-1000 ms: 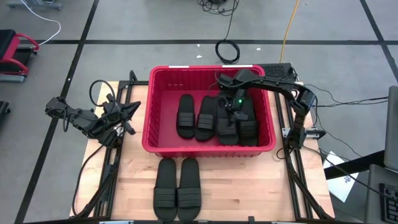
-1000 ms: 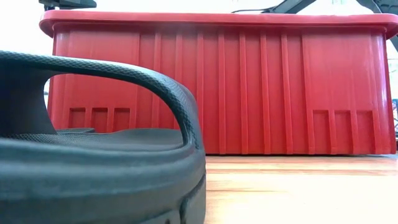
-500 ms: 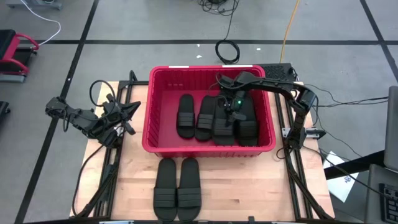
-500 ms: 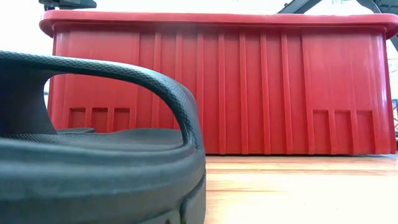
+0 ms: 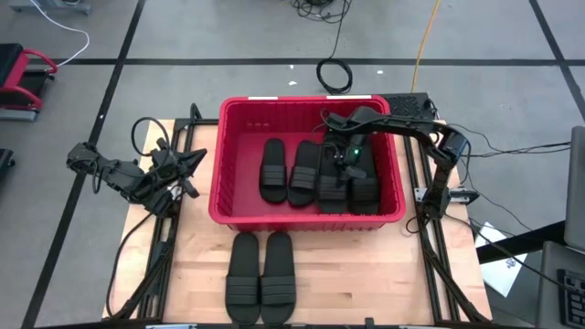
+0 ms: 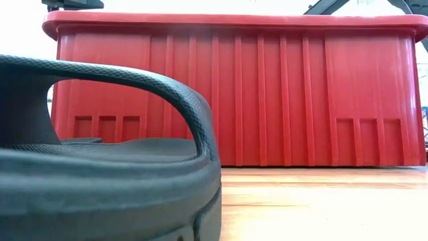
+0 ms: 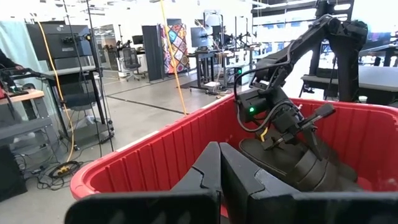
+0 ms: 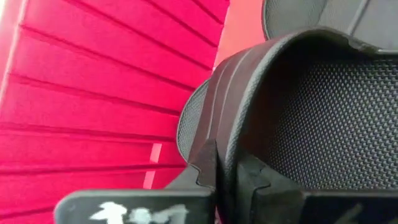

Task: Pick and place slides into bin
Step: Put the black slides into the red bin

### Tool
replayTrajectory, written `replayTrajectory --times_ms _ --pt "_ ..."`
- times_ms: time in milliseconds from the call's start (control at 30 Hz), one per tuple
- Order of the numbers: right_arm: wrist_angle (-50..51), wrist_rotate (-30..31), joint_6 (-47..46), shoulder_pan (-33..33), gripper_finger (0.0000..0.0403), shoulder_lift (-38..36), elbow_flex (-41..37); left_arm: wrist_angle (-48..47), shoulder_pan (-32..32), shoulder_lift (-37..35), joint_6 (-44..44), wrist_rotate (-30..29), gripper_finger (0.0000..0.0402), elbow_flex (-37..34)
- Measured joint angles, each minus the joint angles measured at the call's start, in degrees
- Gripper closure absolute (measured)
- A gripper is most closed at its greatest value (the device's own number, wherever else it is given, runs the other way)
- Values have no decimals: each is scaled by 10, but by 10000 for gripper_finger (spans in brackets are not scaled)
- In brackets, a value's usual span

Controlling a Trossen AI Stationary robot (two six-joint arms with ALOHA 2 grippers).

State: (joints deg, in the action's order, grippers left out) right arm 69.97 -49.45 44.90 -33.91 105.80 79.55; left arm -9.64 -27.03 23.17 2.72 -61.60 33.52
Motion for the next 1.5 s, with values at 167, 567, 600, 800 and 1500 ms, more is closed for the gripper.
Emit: replayTrajectory --times_ms 167,567,600,800,1500 --pt "17 15 8 -4 399 -7 0 0 0 0 0 0 401 0" --pt "5 18 25 -6 399 -7 0 -1 0 0 0 -1 401 0" --pt "2 18 26 -6 399 -7 0 -1 0 0 0 -1 401 0" --pt "-10 15 33 -6 399 -7 -5 -1 0 0 0 -1 401 0" --pt "-46 13 25 -6 382 -8 -72 -1 0 0 0 -1 401 0"
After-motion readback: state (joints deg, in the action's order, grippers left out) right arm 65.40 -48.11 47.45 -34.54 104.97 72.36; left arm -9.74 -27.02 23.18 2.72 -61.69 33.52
